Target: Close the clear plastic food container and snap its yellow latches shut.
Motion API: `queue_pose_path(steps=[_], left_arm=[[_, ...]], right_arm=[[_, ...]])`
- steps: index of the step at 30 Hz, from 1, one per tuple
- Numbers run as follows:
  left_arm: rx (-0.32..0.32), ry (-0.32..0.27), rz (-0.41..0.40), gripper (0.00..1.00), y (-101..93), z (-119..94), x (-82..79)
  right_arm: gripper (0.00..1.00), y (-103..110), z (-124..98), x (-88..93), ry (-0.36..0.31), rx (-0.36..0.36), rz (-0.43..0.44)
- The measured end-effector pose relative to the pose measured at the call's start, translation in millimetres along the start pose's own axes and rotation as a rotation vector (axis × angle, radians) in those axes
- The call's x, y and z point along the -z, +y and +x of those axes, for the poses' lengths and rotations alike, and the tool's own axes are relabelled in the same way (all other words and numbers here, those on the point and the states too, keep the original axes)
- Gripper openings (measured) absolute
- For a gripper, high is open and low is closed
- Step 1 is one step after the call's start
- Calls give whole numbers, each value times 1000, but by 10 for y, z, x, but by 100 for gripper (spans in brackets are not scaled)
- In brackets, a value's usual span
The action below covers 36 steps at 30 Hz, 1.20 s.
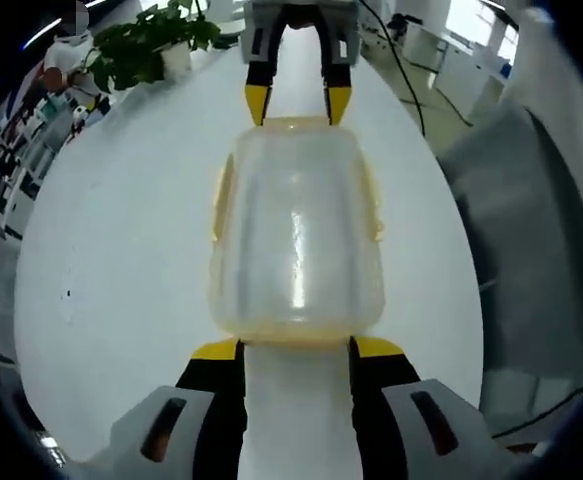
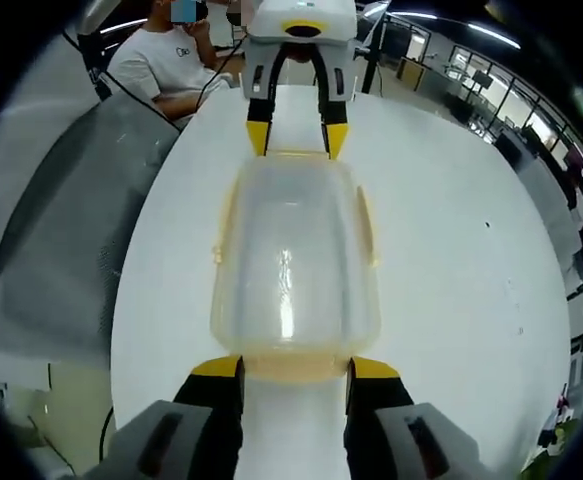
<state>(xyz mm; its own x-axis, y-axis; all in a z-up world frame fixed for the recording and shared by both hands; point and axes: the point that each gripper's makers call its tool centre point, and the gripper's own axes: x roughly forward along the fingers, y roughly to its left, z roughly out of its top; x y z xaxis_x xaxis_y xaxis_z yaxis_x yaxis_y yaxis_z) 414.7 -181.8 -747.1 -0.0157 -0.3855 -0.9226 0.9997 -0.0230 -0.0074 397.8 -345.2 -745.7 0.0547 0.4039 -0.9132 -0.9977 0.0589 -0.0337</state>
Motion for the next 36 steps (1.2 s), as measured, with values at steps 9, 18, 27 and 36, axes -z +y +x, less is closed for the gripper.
queue_pose_path(steps=[9, 18, 27, 36], left_arm=[[14, -17, -83, 52, -36, -107, 81], [3, -75, -179, 51, 14, -212, 35], [12, -142, -372, 51, 32, -224, -88], [22, -221, -680, 50, 72, -194, -195]], right_arm=[[36, 113, -146, 6, -18, -42, 76], [31, 82, -252, 41, -38, -1, 217], [33, 86, -252, -40, -93, 50, 461], [33, 63, -231, -17, -100, 99, 820]])
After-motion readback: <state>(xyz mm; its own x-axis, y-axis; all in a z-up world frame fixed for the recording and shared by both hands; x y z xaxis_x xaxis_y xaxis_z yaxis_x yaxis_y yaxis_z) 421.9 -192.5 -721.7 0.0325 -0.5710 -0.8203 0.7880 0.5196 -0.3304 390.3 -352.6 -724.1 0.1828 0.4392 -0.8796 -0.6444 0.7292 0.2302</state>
